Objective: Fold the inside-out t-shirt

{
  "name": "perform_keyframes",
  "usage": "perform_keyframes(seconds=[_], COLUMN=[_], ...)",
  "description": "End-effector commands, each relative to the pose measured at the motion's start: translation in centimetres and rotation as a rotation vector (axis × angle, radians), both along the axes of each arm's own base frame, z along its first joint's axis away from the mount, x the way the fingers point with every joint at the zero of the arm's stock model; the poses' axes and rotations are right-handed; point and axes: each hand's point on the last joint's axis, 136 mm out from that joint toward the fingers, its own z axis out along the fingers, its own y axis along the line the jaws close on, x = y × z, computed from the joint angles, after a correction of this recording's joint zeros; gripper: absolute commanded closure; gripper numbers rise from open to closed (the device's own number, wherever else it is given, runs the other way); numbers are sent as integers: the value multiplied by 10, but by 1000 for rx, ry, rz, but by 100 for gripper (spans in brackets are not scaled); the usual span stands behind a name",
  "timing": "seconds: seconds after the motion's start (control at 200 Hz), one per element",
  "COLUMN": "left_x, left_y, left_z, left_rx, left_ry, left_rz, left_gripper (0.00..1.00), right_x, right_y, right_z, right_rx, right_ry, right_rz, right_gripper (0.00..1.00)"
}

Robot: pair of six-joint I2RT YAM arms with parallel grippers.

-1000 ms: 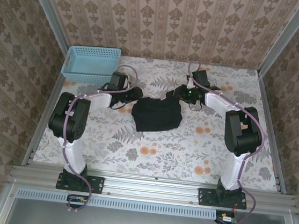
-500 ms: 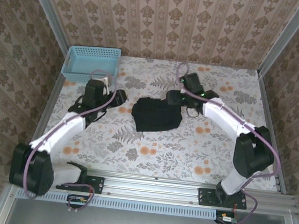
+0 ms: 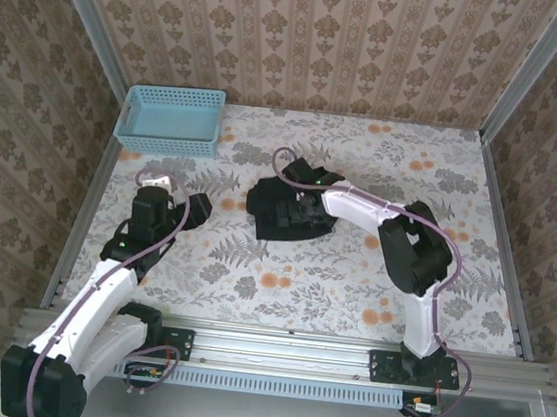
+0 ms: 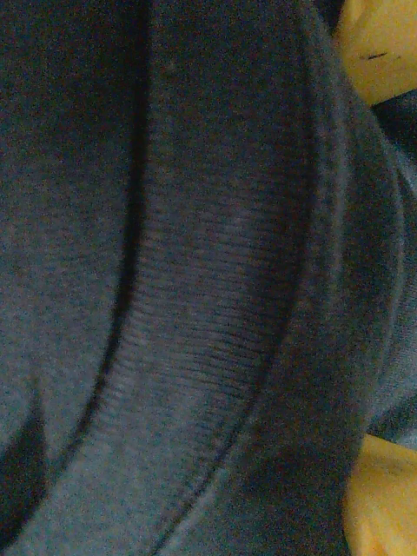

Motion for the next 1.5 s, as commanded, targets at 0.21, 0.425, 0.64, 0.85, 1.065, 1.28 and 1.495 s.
perform_keyframes(seconds=[0.21,0.425,0.64,0.85,1.065,1.28,1.495], left_x=[-10,-16,-18,-14,-13,-12,-9], left_y=[16,23,30,32,36,39,41], left_z=[-2,-1,0,1,3,8,9], left_rx=[37,72,99,110,127,139,151], left_ry=[-12,-14,-27,-23,-19,-31,-24], left_rz=[41,41,55,61,77,89,90], left_gripper=[20,18,16,16,15,15,14], right_x=[109,159,183,190,180,156,147], right_y=[-137,-205,-245,-268,-300,-331,-331], right_z=[-2,7,16,28,29,22,45], right_rx=[-104,-151,-106,-98,-95,-49,-40], right_ry=[4,-33,-63,-83,-66,-47,-92], right_rz=[-231,-242,-268,-311,-391,-490,-501], right_gripper=[3,4,3,3,3,3,3])
